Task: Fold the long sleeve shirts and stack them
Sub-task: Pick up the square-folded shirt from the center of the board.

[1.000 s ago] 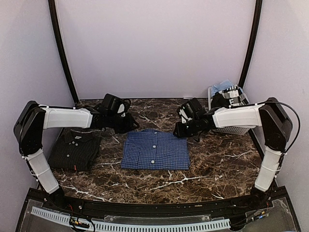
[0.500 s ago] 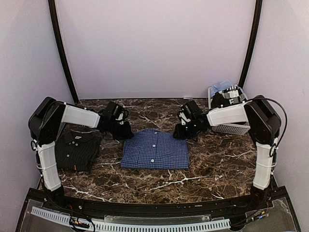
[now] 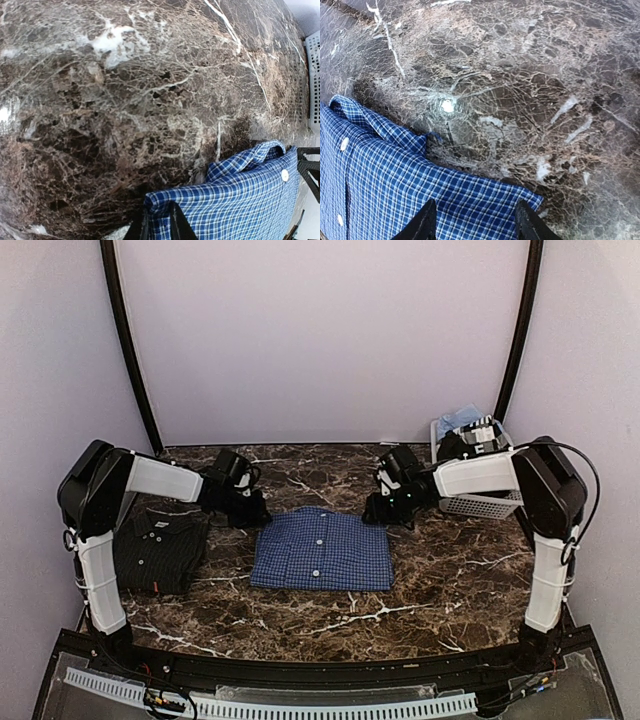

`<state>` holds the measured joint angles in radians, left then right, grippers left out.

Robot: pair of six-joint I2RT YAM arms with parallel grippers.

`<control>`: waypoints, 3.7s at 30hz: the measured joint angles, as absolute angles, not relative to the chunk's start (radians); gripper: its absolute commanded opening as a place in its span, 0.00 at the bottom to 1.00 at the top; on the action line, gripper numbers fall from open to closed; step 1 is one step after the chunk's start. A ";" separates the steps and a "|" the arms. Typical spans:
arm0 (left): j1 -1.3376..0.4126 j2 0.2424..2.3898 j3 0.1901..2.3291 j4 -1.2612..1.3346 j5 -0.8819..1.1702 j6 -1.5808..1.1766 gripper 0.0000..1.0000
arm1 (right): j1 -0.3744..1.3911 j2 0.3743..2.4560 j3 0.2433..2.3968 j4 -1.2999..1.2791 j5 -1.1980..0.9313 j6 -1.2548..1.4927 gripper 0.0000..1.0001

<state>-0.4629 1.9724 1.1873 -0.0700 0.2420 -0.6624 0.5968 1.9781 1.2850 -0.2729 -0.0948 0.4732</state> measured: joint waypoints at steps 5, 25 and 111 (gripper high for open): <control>-0.463 1.966 1.189 -0.074 0.278 -0.657 0.25 | 0.622 1.935 1.264 -0.278 -0.064 0.522 0.58; -0.463 1.640 1.021 -0.169 0.264 -0.623 0.54 | 0.720 1.822 1.191 -0.316 0.081 0.591 0.64; -0.502 1.608 0.891 -0.323 0.309 -0.612 0.00 | 0.850 1.767 1.004 -0.314 0.045 0.577 0.03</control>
<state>-0.5018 1.6077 0.8906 -0.3229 0.3088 -0.6121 0.8505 1.7672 1.0042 -0.3141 0.0452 0.5770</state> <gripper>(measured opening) 0.029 0.035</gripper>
